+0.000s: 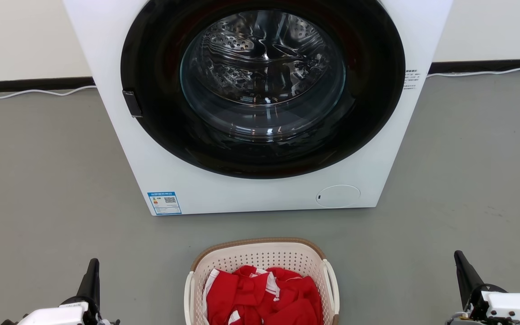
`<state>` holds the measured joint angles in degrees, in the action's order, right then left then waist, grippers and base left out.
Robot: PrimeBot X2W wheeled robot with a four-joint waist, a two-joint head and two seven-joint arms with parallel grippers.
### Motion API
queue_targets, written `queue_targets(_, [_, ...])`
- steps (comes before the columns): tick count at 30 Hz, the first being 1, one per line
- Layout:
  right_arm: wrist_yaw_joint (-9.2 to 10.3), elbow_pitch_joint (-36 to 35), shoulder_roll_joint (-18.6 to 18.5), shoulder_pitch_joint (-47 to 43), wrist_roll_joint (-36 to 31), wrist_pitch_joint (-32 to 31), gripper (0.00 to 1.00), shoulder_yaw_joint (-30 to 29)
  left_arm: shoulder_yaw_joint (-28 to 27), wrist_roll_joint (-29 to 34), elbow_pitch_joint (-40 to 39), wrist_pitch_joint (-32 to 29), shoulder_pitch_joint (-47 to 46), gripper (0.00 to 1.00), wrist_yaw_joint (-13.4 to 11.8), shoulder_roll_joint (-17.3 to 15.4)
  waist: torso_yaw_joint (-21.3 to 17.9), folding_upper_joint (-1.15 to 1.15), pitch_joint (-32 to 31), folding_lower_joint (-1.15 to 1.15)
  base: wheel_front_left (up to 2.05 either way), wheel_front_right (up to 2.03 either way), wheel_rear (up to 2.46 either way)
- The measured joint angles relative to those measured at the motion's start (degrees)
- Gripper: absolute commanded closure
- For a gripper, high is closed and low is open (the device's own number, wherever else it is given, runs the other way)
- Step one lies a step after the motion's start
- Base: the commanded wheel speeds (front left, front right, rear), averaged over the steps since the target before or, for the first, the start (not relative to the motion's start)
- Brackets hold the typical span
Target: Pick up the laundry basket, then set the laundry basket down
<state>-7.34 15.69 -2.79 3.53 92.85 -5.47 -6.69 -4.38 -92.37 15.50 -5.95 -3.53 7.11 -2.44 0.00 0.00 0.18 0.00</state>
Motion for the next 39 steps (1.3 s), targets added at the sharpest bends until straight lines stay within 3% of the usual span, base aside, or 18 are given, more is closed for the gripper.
queue_targets(39, [0.00,0.0,0.1,0.0,-0.1,-0.1,1.00,-0.3,-0.1,0.0,0.0,0.0,0.0,1.00,0.0,0.1,0.0,0.00,0.0,0.00,0.00,0.00,0.00])
